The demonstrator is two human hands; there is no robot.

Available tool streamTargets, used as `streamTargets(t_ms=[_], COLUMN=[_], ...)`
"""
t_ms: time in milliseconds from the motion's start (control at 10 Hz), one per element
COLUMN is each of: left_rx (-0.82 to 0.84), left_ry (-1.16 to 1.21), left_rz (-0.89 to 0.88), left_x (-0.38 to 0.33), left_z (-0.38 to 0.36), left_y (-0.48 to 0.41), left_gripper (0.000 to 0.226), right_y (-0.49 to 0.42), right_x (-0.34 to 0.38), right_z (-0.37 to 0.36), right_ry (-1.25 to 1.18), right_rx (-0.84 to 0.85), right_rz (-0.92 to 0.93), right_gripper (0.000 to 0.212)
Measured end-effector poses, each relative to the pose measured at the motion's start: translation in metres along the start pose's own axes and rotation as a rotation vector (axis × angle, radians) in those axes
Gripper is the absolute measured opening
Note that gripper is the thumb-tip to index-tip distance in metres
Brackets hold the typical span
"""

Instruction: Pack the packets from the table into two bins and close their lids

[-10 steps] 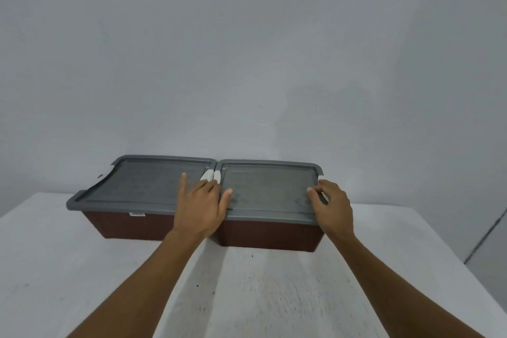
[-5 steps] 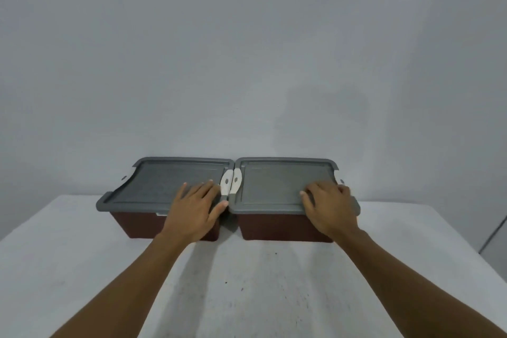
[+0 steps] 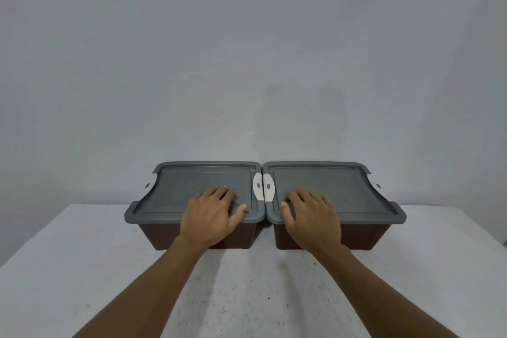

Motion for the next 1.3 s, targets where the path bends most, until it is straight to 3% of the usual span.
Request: streamTargets(t_ms=[100, 300, 500, 600, 700, 800, 1100, 1200, 1300], left_rx=[0.057, 0.324, 0.411, 0.192, 0.09, 0.081, 0.117, 0.22, 0.448], left_ry=[0.053, 0.219, 0.217, 0.052, 0.047, 0.08, 0.16, 0.317, 0.373], left_rz=[-0.003, -0.164, -0.112, -0.025, 0.154, 0.183, 0.173, 0.106, 0.083], left_x=[0.002, -0.008, 0.0, 0.015, 0.035, 0.04, 0.014, -0.041, -0.097], left_z=[0.002, -0.003, 0.004, 0.012, 0.005, -0.004, 0.001, 0.002, -0.005], left_y=[0.001, -0.015, -0.004, 0.038, 0.095, 0.116, 0.124, 0.158, 0.196], left_gripper=[0.062, 0.055, 0.063, 0.076, 0.071, 0.077, 0.086, 0.088, 0.095], right_y=[-0.001, -0.001, -0.002, 0.029, 0.066, 0.08, 0.101, 0.148, 0.198], right_x=[0.003, 0.013, 0.017, 0.003, -0.02, -0.028, -0.026, -0.033, -0.047], right_z=[0.004, 0.011, 0.017, 0.02, 0.013, 0.001, 0.026, 0.027, 0.024], right_ry=[0.041, 0.186, 0.195, 0.184, 0.171, 0.111, -0.005, -0.012, 0.034], right_rx=[0.08, 0.343, 0.441, 0.253, 0.046, 0.03, 0.229, 0.344, 0.514], right_rz=[0.002, 0.012, -0.041, -0.058, -0.107, -0.152, -0.138, -0.219, -0.219], right_gripper=[0.05, 0.05, 0.053, 0.065, 0.069, 0.073, 0.074, 0.069, 0.064])
Point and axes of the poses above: each hand's wrist, its own y-axis away from the middle knuckle, its own z-axis out of the back of the hand, x = y × z, the point moved 3 cm from there along -y, towards the middle knuckle, and after that the axes turned 14 degrees about -z, right-handed, at the moved point
